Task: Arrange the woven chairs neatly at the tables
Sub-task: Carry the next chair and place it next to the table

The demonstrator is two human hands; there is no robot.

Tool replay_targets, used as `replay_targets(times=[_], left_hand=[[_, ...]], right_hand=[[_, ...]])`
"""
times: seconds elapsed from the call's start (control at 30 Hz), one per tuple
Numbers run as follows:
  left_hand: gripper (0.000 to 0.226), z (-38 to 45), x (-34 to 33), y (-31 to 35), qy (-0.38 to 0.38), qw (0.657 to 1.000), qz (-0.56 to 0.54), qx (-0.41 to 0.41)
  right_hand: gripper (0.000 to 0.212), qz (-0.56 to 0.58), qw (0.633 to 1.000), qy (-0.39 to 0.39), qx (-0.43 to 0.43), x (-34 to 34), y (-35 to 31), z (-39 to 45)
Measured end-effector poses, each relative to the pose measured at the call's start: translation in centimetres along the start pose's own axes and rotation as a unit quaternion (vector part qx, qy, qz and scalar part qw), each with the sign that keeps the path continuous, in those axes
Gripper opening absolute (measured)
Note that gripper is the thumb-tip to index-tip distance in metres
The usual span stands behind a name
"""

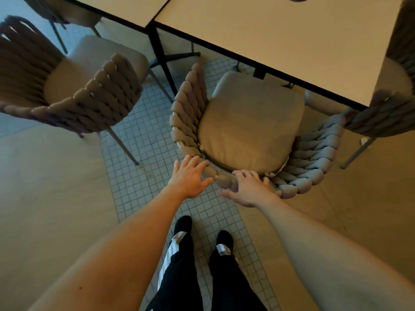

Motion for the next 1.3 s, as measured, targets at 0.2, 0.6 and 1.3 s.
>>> replay_targets(times=[0.2, 0.6, 1.3], left_hand=[[0.076, -4.4, 0.7, -4.9, 0.022, 0.994, -0.070, 0.082], [0.081, -14.8, -0.3, -18.5, 0.059, 0.961, -0.183, 0.200], [0.079, -25.2, 2.3, -38.4, 0.112, 0.911, -0.266, 0.295]], right_hand=[[0.092, -0.053, 0.997, -0.004, 0.058, 1.3, -5.5, -0.8], [0.095, -0.204, 0.966, 0.002, 0.161, 1.6, -22.6, -0.8], [0.090, -0.321, 0.918, -0.007, 0.234, 0.6, -47.9, -0.2]])
Point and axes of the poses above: each hand's wrist, its own z-axis towards the middle knuckle, its own x-axis out of the back of the hand, y = z × x, the point moved 10 cm from there along z, towards the middle knuckle, and after that the axes turned 8 degrees about -y, right-handed, at the moved point
